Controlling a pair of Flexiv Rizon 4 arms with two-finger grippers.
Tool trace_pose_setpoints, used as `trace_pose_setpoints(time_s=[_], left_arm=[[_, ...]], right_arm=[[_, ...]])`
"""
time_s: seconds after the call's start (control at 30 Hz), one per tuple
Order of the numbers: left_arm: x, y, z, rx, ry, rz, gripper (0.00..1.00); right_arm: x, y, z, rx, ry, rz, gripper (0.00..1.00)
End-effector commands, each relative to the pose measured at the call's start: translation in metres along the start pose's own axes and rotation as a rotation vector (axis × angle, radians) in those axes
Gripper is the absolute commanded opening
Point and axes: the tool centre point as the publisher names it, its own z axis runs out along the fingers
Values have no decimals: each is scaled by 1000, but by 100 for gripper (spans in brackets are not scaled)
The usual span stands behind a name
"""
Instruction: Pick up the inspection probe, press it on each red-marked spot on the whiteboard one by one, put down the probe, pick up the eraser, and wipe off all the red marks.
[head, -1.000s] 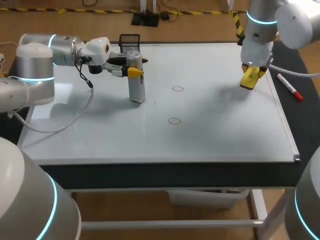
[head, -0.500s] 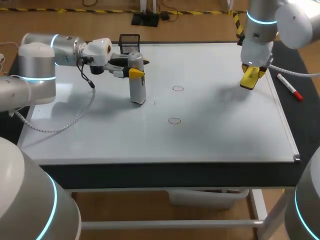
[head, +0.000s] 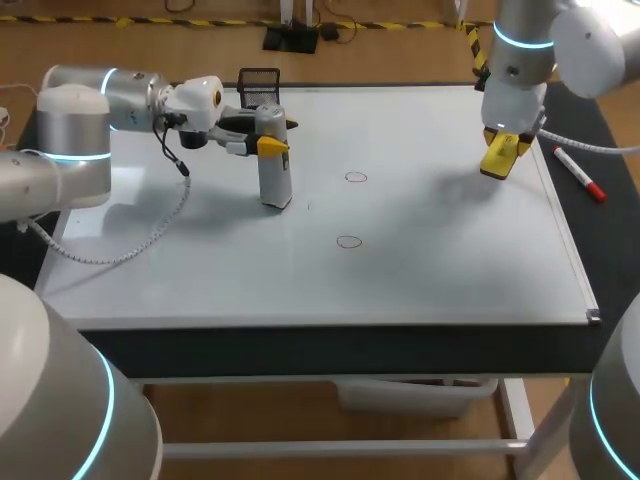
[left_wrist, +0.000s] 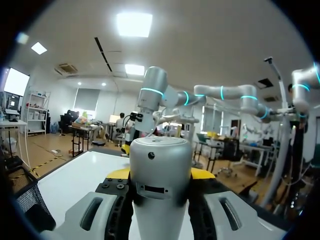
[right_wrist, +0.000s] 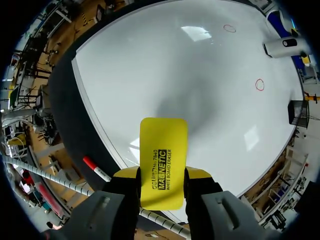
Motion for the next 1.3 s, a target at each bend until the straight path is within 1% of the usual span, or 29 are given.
trace_pose_setpoints(time_s=[0.03, 0.47, 0.57, 0.73, 0.87, 1.07, 1.17, 1.2, 1.3], left_arm=[[-1, 2, 0, 0, 1, 1, 0], [1, -1, -1, 0, -5, 6, 0], [3, -8, -2, 5, -7, 17, 0], [7, -25, -9, 11, -28, 39, 0], [8, -36, -20, 10, -64, 47, 0], [4, -42, -42, 4, -116, 62, 0], [-1, -45, -58, 2, -158, 69, 0], [-3, -46, -64, -10, -174, 77, 0], [-13, -48, -87, -19, -238, 81, 0]], right_arm=[[0, 0, -2, 2, 4, -2, 0], [0, 0, -2, 2, 4, -2, 0], [0, 0, -2, 2, 4, -2, 0], [0, 0, -2, 2, 4, -2, 0], [0, 0, -2, 2, 4, -2, 0], [0, 0, -2, 2, 4, -2, 0], [0, 0, -2, 2, 4, -2, 0], [0, 0, -2, 2, 4, -2, 0], [0, 0, -2, 2, 4, -2, 0]])
